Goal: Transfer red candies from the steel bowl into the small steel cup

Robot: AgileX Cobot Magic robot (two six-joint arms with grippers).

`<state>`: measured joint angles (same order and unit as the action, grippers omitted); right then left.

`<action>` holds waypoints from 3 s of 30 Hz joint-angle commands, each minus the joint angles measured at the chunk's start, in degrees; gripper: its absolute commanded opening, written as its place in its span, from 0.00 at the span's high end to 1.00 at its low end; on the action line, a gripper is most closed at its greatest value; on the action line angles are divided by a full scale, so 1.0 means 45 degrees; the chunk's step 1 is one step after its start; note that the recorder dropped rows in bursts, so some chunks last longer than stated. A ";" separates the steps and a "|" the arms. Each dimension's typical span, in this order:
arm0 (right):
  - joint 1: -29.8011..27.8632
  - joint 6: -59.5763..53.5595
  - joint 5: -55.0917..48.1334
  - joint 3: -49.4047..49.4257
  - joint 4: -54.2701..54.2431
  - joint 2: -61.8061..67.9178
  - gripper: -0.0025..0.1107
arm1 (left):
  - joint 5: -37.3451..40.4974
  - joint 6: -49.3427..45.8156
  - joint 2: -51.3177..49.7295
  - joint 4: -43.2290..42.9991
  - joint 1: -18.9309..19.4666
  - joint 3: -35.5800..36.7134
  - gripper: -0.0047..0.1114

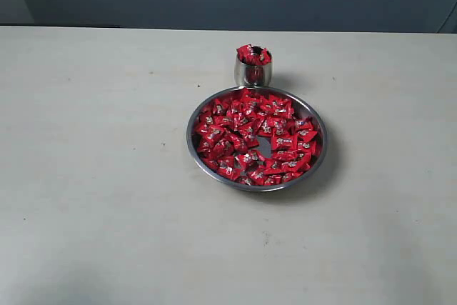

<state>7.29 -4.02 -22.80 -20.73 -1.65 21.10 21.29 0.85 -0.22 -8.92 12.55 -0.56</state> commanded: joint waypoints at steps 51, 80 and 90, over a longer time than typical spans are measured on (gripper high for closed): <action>-0.0951 0.0029 0.0415 0.4606 -0.1730 -0.4689 0.98 | -0.0070 0.0047 0.0050 -0.0028 -0.0012 0.0075 0.96; -0.0727 0.0029 0.0389 0.4606 -0.1735 -0.4689 0.98 | -0.0070 0.0047 0.0050 -0.0028 -0.0012 0.0075 0.96; -0.0727 0.0029 0.0454 0.4606 -0.1735 -0.4689 0.98 | -0.0070 0.0047 0.0050 -0.0028 -0.0012 0.0075 0.96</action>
<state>3.91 -3.90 -21.40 -0.29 -9.62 0.32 21.29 0.85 -0.22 -8.92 12.55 -0.56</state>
